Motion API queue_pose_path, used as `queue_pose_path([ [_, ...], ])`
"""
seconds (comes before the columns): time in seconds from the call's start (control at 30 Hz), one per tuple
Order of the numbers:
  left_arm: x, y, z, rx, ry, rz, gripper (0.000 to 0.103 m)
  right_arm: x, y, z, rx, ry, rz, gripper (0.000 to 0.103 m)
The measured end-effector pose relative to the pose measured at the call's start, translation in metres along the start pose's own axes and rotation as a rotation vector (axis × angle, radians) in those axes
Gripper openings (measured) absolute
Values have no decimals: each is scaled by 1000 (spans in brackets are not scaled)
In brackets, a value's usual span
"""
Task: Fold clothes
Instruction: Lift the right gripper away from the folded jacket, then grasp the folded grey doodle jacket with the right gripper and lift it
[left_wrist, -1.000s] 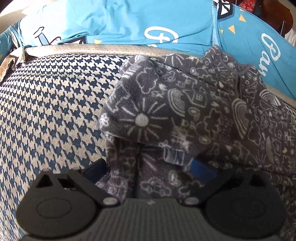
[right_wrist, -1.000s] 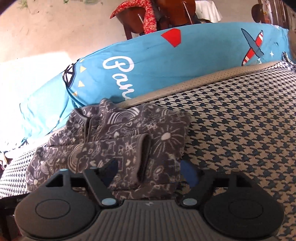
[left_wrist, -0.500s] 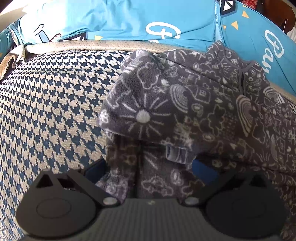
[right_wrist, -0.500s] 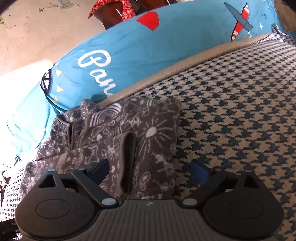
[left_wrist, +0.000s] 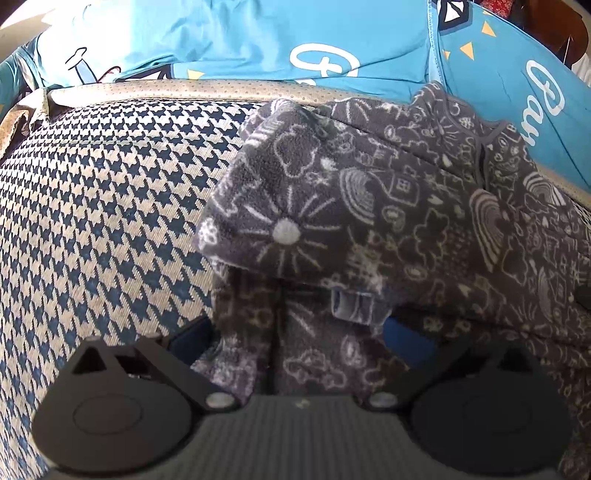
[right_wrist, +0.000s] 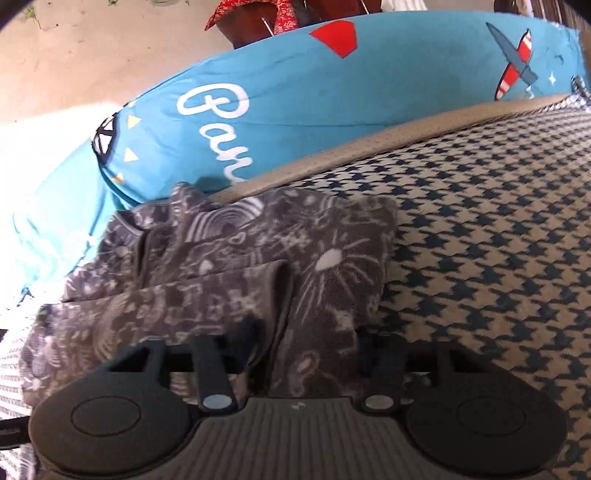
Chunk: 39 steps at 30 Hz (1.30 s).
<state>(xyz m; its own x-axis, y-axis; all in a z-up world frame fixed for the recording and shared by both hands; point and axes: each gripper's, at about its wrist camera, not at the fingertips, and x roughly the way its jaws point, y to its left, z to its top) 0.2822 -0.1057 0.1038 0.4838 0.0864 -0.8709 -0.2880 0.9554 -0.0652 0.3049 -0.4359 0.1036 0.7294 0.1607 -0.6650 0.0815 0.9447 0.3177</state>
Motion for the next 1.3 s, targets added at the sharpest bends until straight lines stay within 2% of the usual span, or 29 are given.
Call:
queue_pose_path([
  [0.17,1,0,0,-1,0,1,103,1,-2,0,28,0,14,42],
  [0.43,-2,0,-1,-1,-4,0,103,3,1,-1,36,-14,0,49],
  [0.47,-3,1,-1,-3,-5,-1,103,3,4,-2,23,-19,-12,45],
  [0.5,-4,1,-1,-4,-7,-3,103,2,6,-2,12,-25,-20,36],
  [0.57,-6,3,-1,-9,-9,-8,103,0,9,-2,0,-38,-20,30],
  [0.7,-11,8,0,-14,-20,-9,103,-7,21,-3,-52,-78,-60,26],
  [0.87,-21,20,2,-23,-40,-15,103,-19,46,-3,-146,-146,-113,25],
  [1.03,-29,35,4,-42,-56,-18,103,-32,83,-4,-225,-217,-130,25],
  [1.3,-33,79,14,-176,-42,-24,103,-38,153,-16,-344,-296,-98,24],
])
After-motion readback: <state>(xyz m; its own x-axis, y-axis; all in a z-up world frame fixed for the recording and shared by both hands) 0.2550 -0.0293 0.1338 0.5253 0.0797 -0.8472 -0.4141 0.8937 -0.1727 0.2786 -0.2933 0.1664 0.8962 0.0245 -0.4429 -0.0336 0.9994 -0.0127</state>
